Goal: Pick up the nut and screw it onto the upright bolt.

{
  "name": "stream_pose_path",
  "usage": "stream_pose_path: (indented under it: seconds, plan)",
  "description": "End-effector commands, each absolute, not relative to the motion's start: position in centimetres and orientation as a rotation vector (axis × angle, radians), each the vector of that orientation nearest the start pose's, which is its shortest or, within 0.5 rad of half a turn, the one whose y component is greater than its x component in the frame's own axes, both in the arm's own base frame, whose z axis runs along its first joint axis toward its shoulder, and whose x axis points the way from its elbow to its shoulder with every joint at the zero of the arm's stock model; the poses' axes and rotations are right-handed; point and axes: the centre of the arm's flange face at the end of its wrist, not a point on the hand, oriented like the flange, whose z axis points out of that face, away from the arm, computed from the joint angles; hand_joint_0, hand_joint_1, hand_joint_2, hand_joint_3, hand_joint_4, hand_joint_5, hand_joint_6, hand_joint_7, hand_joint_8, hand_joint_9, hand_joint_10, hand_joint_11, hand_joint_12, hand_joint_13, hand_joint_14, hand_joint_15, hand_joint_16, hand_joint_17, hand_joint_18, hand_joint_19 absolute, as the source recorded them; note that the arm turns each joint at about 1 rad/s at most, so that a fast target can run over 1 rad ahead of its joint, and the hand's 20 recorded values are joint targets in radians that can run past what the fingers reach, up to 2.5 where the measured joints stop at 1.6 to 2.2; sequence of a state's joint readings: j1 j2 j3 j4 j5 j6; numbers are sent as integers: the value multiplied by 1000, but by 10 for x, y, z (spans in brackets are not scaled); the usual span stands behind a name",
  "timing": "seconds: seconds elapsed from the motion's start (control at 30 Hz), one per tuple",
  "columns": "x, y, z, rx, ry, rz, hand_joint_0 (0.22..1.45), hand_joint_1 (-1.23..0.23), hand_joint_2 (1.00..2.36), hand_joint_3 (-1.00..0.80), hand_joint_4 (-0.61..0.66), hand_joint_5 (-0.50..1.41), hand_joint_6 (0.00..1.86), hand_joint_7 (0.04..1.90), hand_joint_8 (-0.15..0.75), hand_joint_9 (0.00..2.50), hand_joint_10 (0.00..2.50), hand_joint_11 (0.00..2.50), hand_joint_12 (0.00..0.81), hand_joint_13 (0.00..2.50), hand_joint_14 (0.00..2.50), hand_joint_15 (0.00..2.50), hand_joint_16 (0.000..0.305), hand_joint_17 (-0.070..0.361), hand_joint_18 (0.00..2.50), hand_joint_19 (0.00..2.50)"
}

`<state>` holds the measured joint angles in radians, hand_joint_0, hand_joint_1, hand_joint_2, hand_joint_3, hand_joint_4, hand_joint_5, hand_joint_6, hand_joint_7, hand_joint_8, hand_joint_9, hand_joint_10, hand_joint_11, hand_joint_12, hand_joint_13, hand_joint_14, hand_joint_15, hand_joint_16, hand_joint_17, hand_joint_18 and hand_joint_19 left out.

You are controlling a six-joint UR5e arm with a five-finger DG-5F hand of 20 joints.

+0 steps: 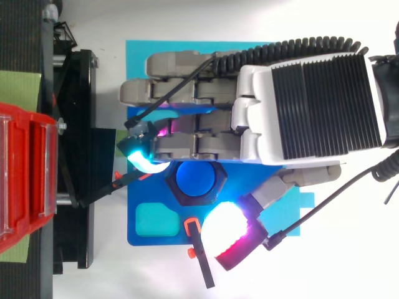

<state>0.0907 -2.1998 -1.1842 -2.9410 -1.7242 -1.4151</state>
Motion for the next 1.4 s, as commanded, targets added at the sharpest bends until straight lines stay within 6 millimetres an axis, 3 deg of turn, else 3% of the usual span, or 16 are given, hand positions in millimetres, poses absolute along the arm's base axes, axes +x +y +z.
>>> stream_pose_path:
  seconds: [0.0,0.77,1.07,1.17,1.37]
  plan:
    - [730,-52,306,-67,1642,312,505,-114,1000,-500,240,-100,504,1031,237,544,0,0,295,159,0,0,33,74,0,0]
    - [728,-63,305,-60,1659,306,528,-215,1000,-500,168,3,500,1503,261,907,0,0,248,433,0,0,24,53,29,0]
    - [726,-77,306,-59,1656,287,541,-288,1000,-500,83,35,628,1224,250,1230,1,0,187,710,0,0,14,32,325,0]
    - [725,-81,306,-60,1655,287,535,-295,1000,-500,67,36,664,1164,244,1462,3,104,150,916,0,24,12,28,510,0]
    - [727,-93,313,-56,1632,283,526,-294,1000,-500,40,39,695,1114,244,1626,8,224,135,1049,4,58,12,27,636,42]
